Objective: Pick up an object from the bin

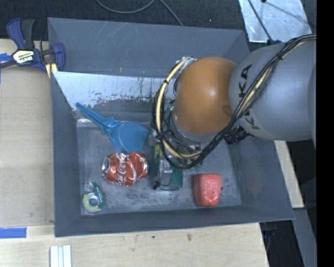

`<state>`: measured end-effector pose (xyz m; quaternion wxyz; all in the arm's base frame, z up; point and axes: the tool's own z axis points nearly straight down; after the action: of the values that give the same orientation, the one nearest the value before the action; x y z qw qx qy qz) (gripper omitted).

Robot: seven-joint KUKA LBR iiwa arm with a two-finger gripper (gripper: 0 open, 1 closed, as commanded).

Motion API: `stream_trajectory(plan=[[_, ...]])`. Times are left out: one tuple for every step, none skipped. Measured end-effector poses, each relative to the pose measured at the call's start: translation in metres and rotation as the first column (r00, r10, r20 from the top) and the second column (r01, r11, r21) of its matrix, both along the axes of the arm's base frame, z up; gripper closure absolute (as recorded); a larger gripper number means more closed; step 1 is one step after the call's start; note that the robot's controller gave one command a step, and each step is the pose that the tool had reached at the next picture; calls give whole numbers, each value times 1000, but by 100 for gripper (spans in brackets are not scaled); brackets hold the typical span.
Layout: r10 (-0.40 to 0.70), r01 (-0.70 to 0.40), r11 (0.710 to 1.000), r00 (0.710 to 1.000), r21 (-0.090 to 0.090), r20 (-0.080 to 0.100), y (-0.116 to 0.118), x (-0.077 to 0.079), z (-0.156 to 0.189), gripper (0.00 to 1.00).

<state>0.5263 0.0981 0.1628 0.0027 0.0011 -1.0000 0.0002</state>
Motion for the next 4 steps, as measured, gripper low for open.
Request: stream_trajectory(plan=[[-2,2,1000,1000,1,8,0,2,5,0],[-59,59,998,998,0,10,35,8,-27,0],[-74,74,997,997,9,13,36,36,-73,0],[-29,29,1000,999,-4,13,26,47,-95,0]])
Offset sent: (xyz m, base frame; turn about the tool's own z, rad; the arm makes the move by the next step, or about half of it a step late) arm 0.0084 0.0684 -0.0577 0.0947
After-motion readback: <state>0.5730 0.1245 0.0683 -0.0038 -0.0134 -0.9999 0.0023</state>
